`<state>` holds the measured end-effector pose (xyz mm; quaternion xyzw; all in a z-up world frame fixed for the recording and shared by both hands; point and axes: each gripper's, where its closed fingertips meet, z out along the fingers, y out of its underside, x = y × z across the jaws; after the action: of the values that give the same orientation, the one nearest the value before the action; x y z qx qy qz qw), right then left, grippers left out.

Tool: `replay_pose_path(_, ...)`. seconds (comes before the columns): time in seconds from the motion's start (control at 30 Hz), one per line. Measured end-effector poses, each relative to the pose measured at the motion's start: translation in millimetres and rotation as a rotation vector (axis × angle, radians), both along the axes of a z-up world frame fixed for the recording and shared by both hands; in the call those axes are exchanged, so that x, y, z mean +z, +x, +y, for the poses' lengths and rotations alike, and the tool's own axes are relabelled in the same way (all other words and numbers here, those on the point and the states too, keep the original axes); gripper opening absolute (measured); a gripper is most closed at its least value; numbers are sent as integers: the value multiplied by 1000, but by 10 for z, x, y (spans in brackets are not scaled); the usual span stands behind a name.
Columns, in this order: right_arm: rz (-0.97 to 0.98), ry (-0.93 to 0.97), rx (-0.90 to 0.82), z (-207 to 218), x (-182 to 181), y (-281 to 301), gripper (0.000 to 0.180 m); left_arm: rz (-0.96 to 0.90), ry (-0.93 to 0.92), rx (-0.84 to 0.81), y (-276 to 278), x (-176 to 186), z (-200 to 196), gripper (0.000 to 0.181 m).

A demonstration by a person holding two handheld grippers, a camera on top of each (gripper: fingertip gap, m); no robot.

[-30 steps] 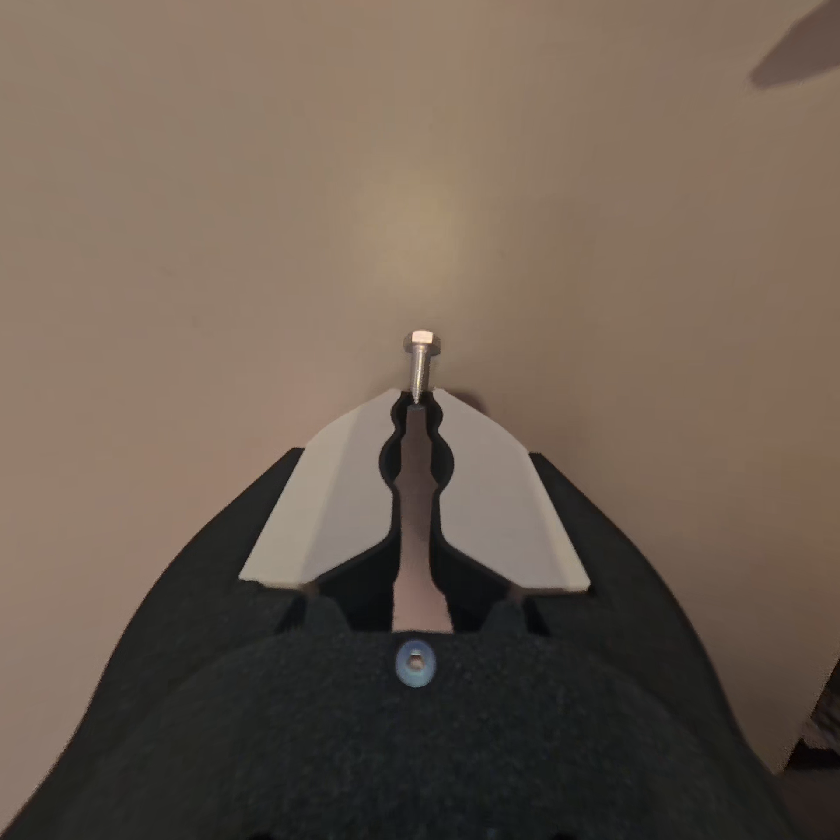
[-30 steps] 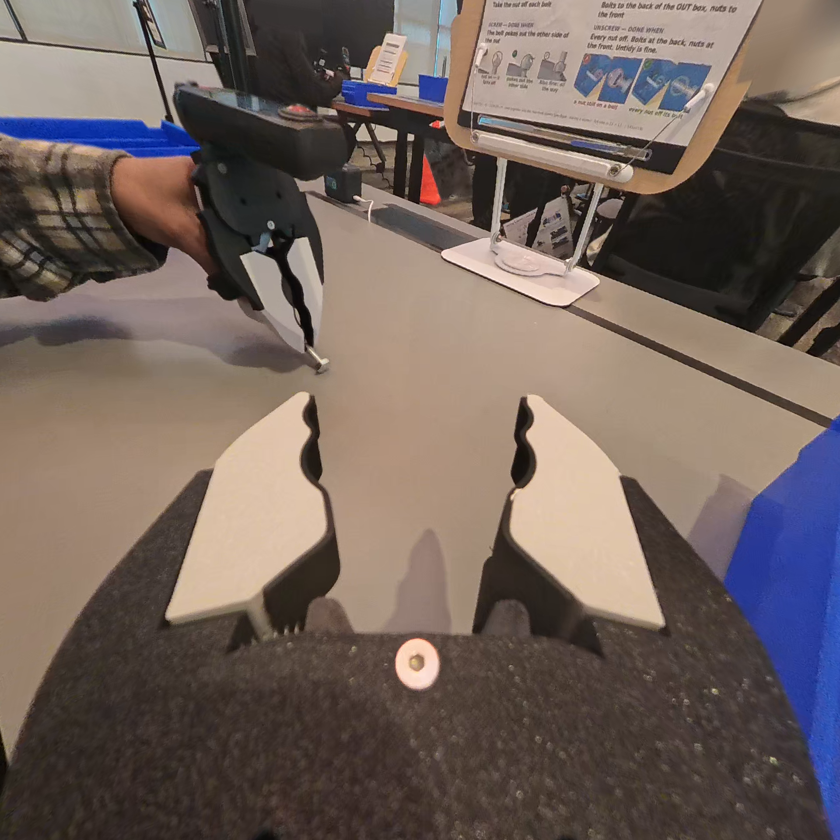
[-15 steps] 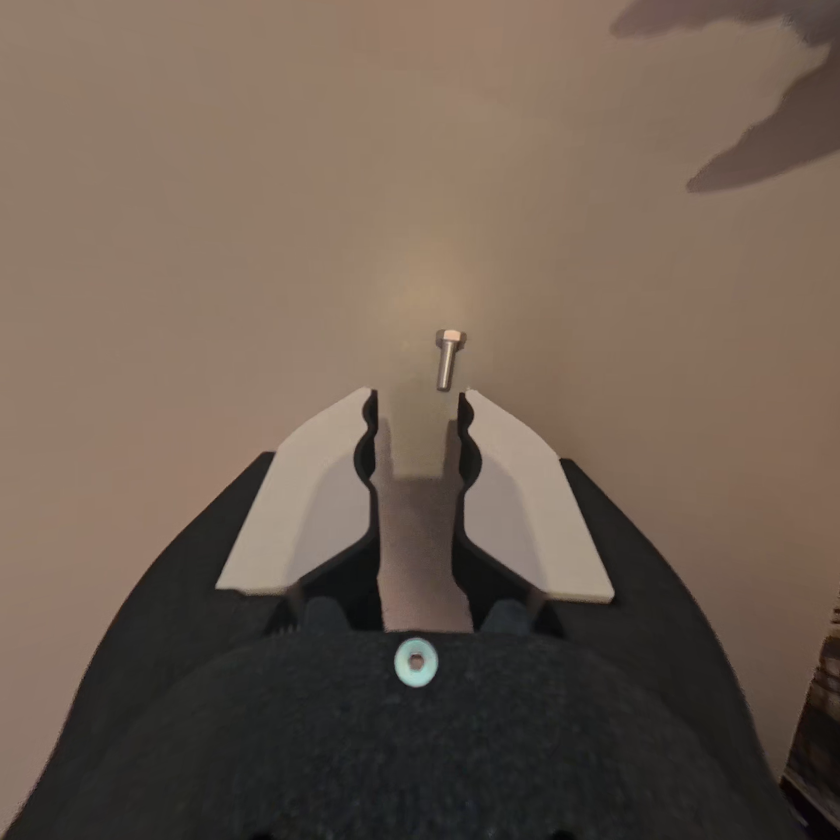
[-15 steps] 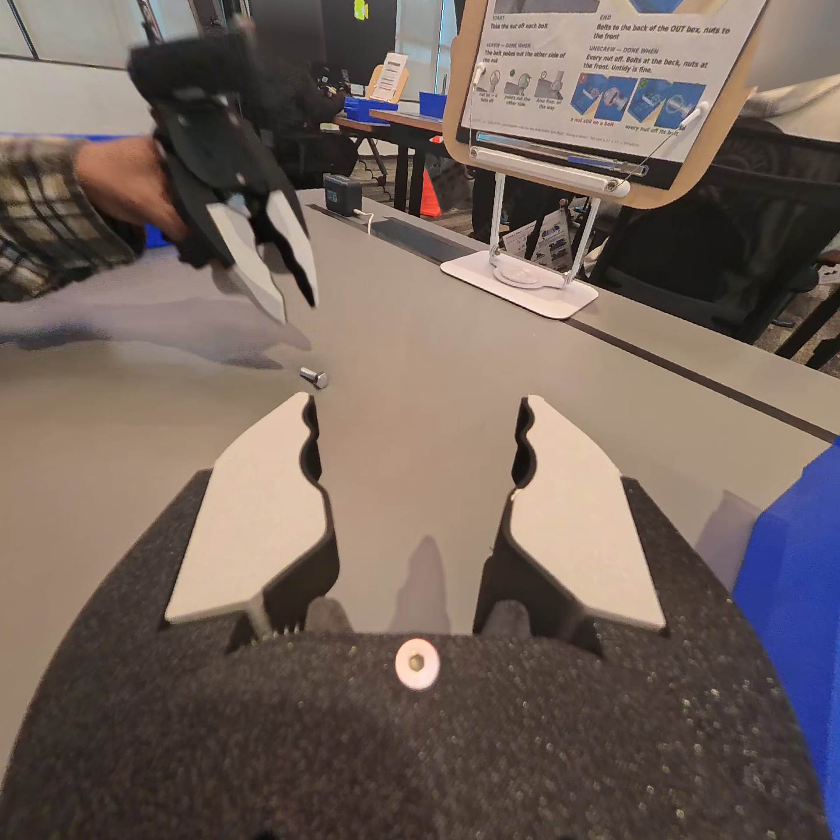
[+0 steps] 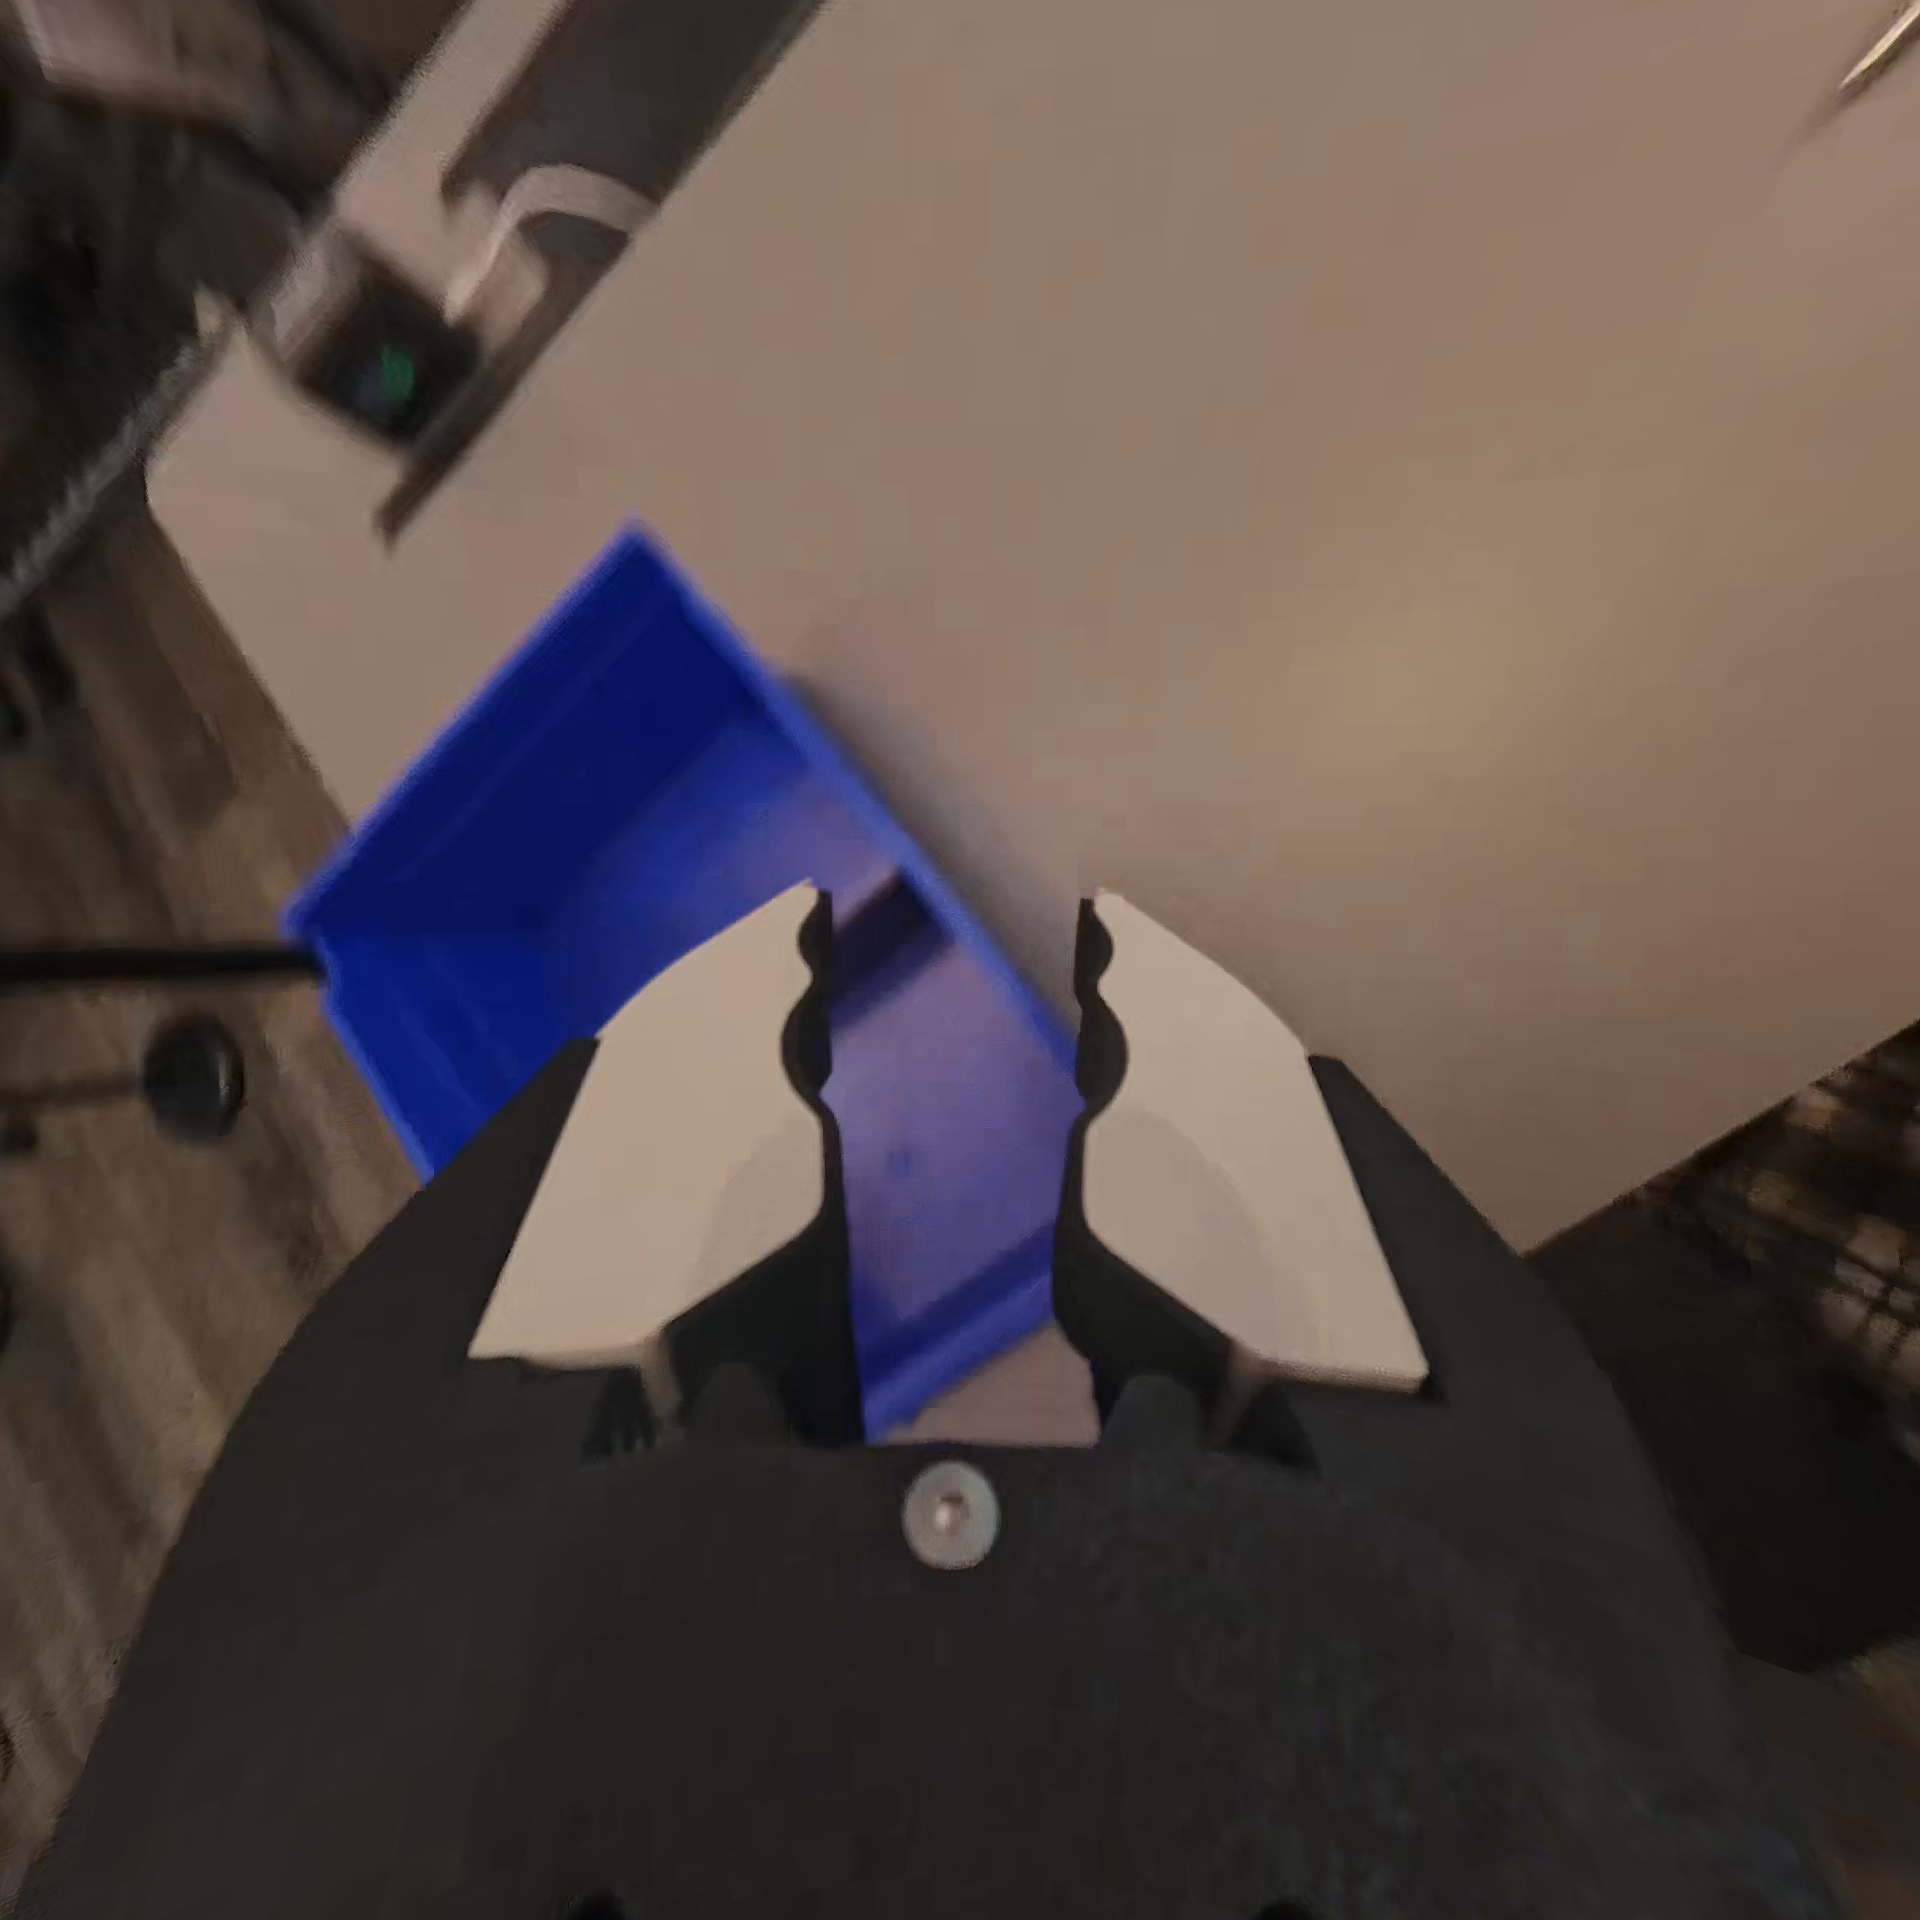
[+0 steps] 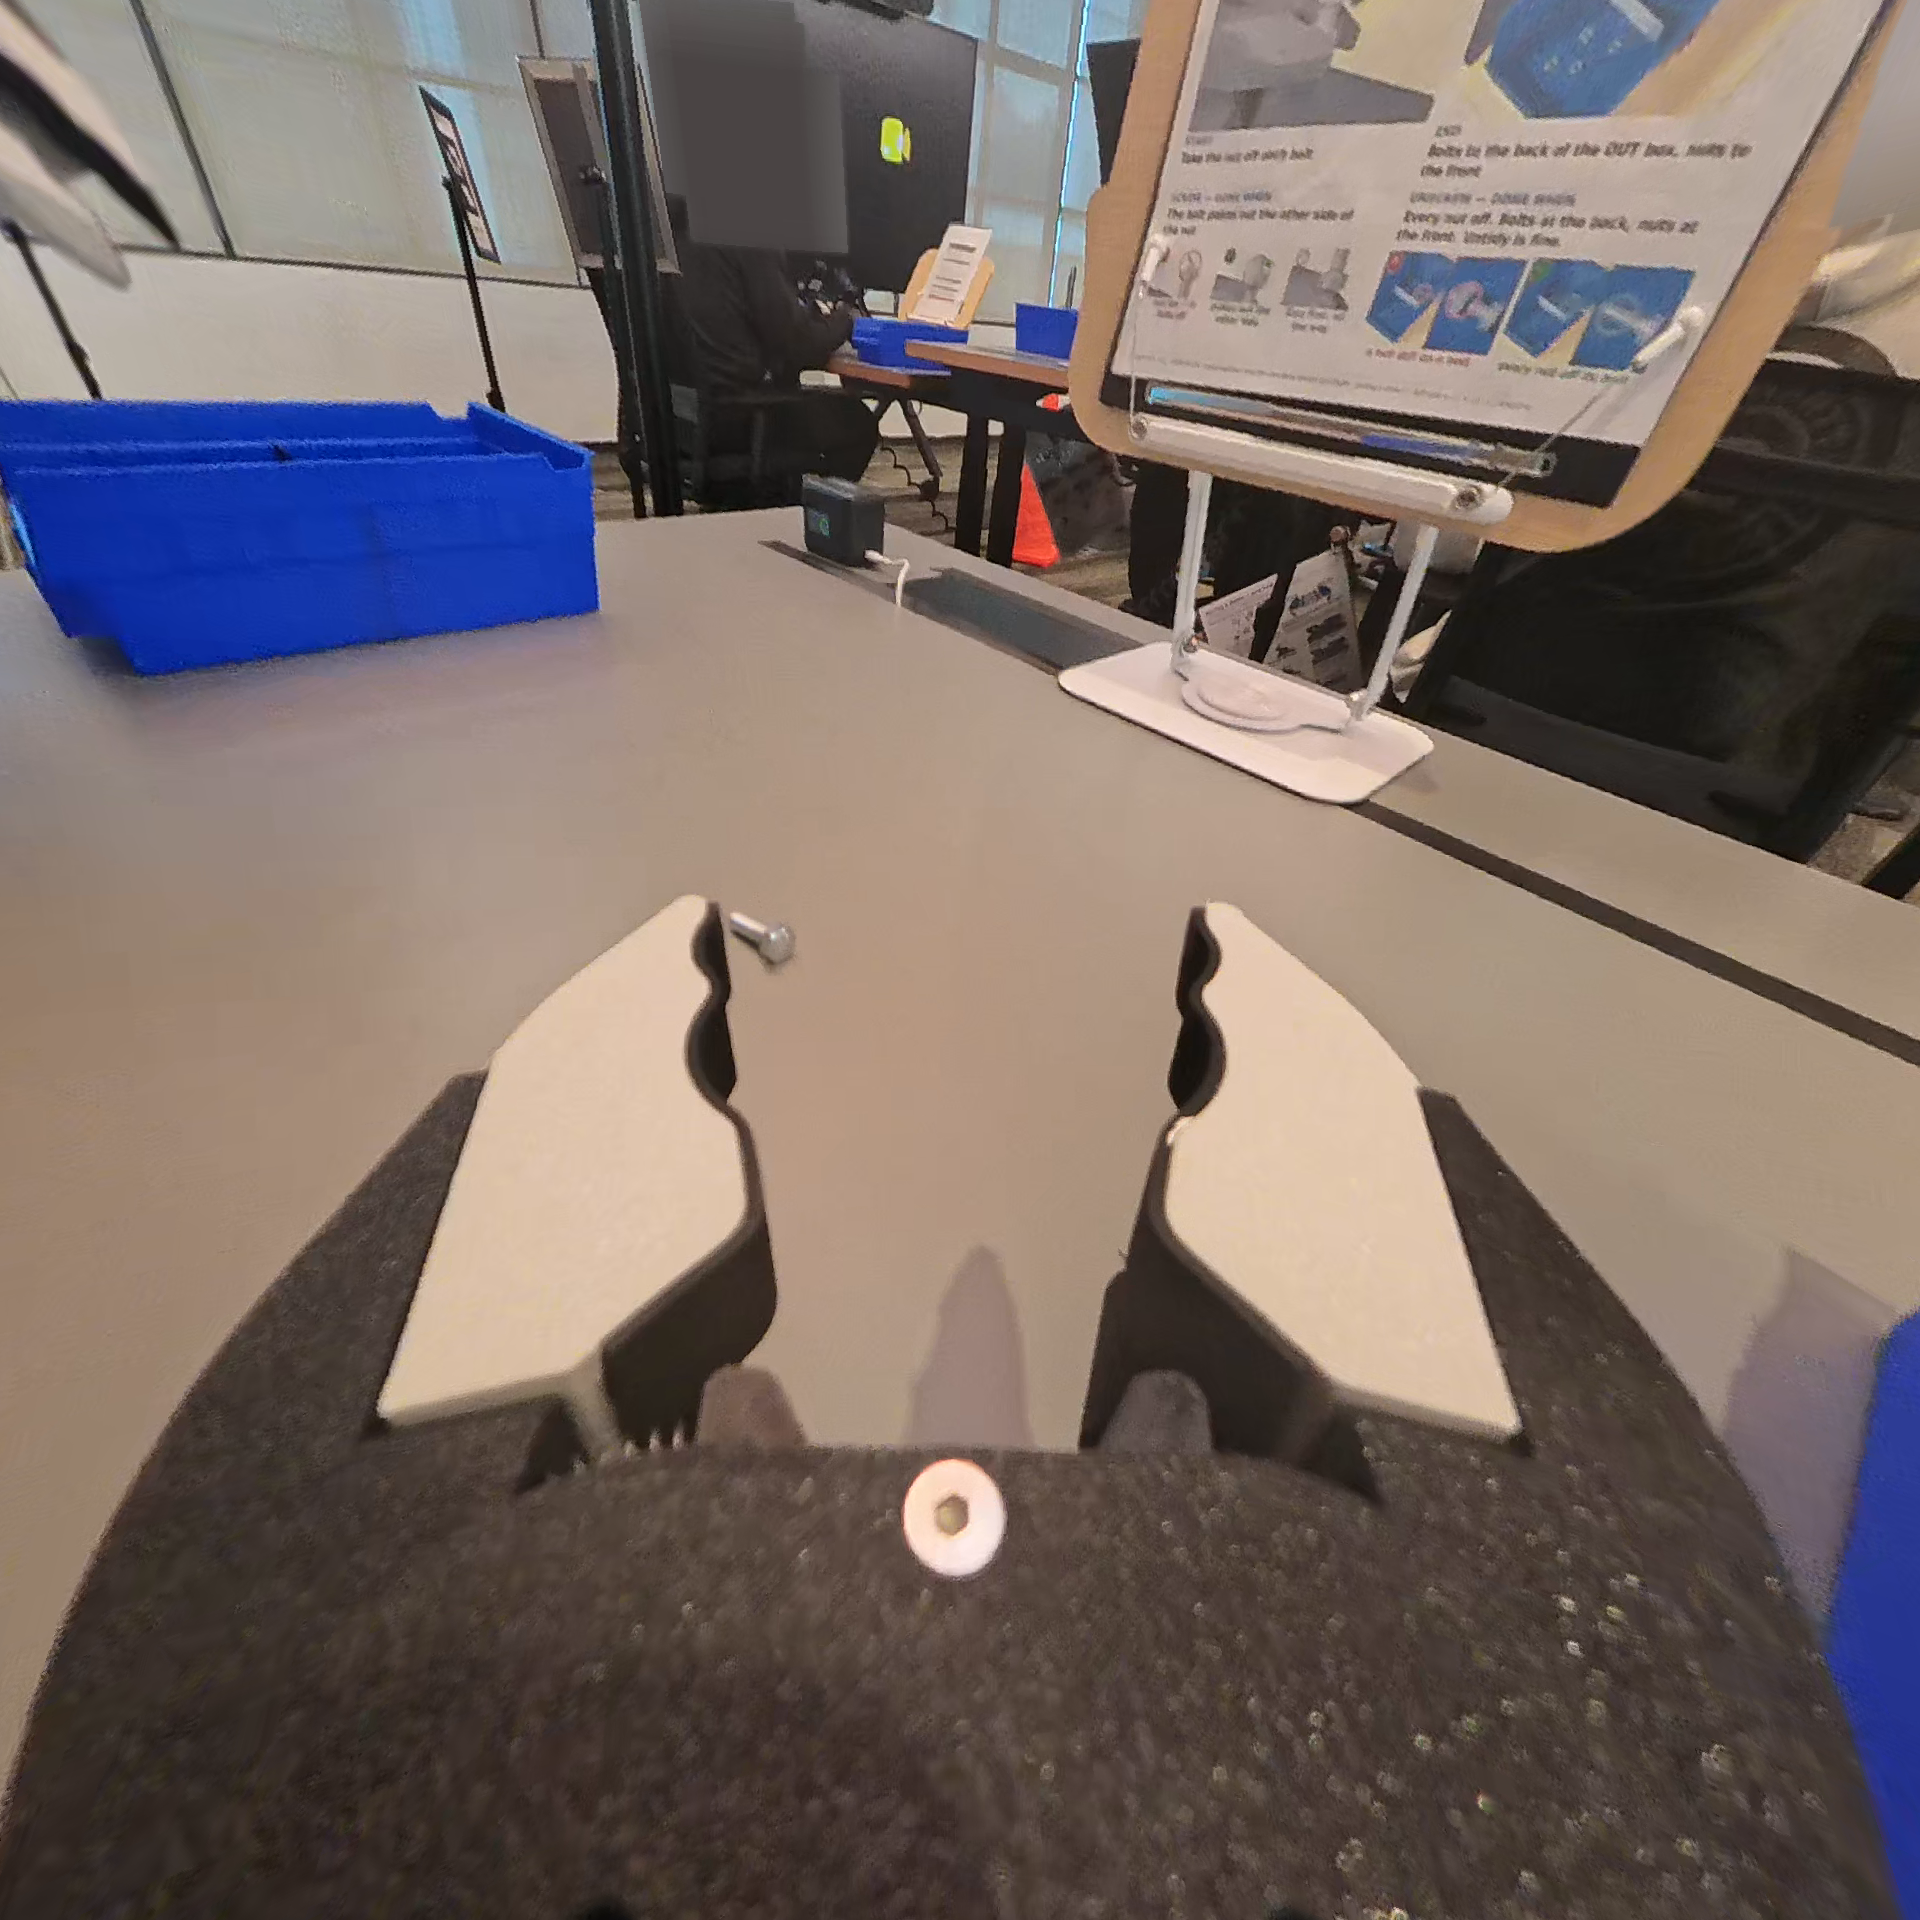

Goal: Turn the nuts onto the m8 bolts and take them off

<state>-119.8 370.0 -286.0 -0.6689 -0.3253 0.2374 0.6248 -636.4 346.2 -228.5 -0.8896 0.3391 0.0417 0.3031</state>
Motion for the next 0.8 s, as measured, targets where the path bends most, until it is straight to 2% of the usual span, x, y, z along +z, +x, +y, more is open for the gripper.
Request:
replay_pose_path(0.13,30,2,39,31,1,-182,82,72,-108,195,-788,-390,-294,36)
replay_pose_path(0.27,23,-2,60,16,-43,-302,82,165,-226,267,-1232,-740,-426,32)
replay_pose_path(0.43,33,3,43,-19,-11,-255,83,273,-421,190,-1454,-1035,-526,32)
replay_pose_path(0.57,43,5,33,-43,15,-206,83,259,-546,175,-1521,-1204,-531,33)
replay_pose_path(0.67,37,7,28,-52,14,-194,83,273,-618,204,-1553,-1321,-523,33)
replay_pose_path(0.8,34,13,31,-59,31,-191,83,276,-662,321,-1534,-1427,-480,32)
